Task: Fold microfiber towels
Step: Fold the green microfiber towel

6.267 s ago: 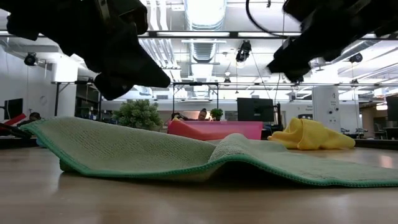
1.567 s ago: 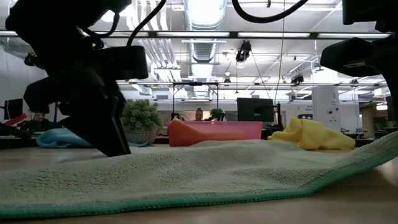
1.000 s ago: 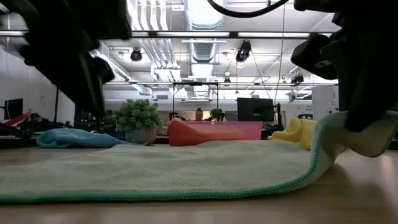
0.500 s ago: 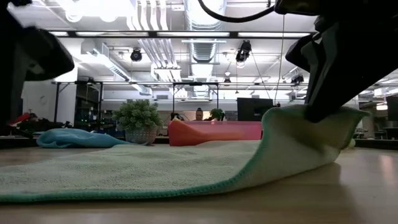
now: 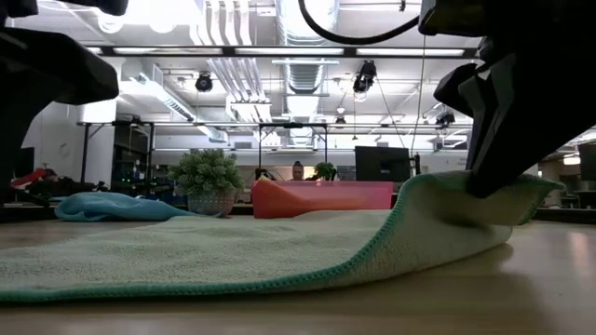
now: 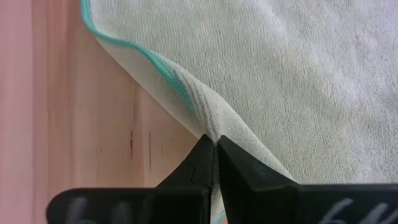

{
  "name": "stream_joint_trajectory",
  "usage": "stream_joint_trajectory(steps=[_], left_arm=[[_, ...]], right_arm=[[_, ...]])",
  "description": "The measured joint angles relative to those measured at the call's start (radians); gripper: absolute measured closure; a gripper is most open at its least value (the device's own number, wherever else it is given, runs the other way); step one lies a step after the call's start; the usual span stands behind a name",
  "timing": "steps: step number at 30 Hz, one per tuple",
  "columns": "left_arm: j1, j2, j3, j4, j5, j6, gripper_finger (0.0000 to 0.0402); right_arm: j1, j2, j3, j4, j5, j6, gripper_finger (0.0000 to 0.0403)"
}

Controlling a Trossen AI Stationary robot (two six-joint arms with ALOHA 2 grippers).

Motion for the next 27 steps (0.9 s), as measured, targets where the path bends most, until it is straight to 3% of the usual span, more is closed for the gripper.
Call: stream_joint_trajectory(steps=[8,15,19,25,27], left_arm=[[-0.002,0.0,-0.037,0.017,0.002,0.001,0.0189],[-0.003,-0.007,-0.098,0.081,0.001,0.001,0.0192],[-0.004,-0.008,-0.117,0.088,0.002,0.001,0.0238],[-0.003,-0.011,-0.122,0.064,-0.015,0.025,0.0377],[-0.002,-0.022,-0.121,0.064,-0.009,0.03,0.0391]], right_arm=[[0.0,0.0,-0.011,0.006,0.0,0.002,0.0394],[0.0,0.0,-0.017,0.005,-0.002,0.002,0.0394],[0.012,0.0,-0.017,0.003,-0.05,-0.009,0.0394],[0.045,0.0,-0.017,0.003,-0.101,-0.025,0.0394],[0.056,0.0,-0.017,0.003,-0.107,-0.025,0.0394]])
